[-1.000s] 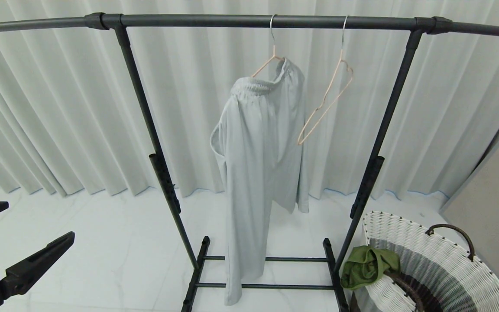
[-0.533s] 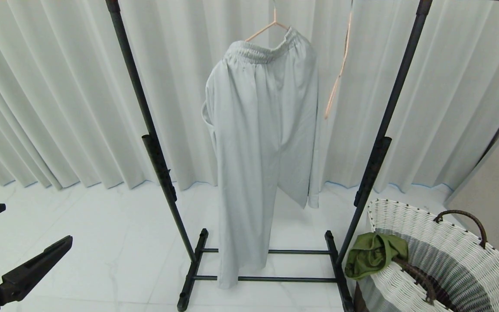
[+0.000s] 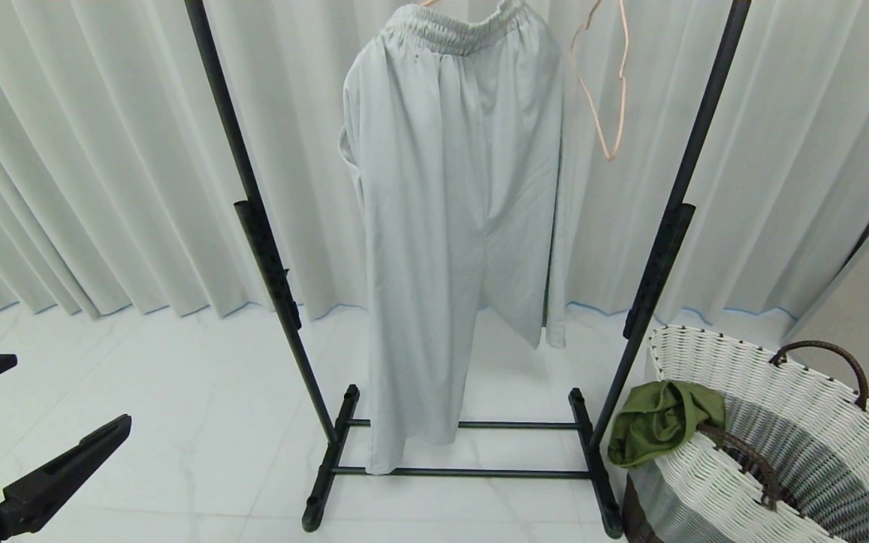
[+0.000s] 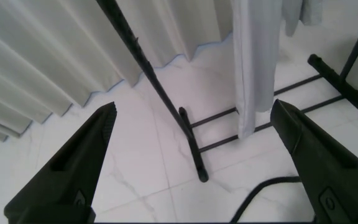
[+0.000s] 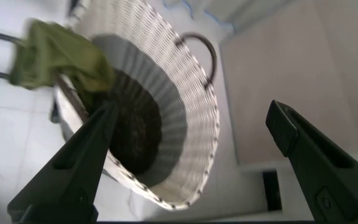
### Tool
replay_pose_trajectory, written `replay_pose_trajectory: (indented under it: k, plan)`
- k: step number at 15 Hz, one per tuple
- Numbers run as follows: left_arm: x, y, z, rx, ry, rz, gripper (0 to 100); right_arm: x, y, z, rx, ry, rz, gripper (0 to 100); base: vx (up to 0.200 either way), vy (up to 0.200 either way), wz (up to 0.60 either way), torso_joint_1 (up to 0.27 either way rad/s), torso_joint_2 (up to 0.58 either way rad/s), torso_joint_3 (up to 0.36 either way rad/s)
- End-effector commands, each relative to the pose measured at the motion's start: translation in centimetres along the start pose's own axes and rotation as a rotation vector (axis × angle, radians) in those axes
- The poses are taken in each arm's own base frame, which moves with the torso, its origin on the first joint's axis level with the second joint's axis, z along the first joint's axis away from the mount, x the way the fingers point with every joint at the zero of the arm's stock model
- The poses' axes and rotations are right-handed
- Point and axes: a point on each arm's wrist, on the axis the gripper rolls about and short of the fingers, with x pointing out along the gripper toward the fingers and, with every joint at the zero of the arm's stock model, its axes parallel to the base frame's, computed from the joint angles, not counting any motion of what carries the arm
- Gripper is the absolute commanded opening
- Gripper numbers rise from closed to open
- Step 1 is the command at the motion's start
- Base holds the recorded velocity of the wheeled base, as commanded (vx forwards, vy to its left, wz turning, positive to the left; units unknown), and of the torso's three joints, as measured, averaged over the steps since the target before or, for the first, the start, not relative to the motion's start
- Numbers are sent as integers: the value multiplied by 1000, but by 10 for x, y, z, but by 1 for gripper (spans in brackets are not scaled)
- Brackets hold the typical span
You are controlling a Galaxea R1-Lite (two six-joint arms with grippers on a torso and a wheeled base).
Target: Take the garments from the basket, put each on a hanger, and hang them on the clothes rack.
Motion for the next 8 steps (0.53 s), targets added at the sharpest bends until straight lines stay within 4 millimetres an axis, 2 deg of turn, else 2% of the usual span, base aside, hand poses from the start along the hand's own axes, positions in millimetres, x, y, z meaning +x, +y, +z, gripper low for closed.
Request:
replay_pose_trajectory:
  k: [1, 4, 8]
  plan:
    - [2, -1, 0, 1, 0, -23, 100, 13, -1, -7, 7, 61, -8, 100, 0, 0, 0, -12, 51, 51]
    - [8, -2, 0, -5, 16, -54, 100, 15, 4, -9, -11, 56, 48, 100, 0, 0, 0, 0, 0, 0]
    - [21, 0, -1, -51, 59, -82, 100, 24, 19, -19, -90, 78, 169, 100, 200, 0, 0, -5, 5, 7]
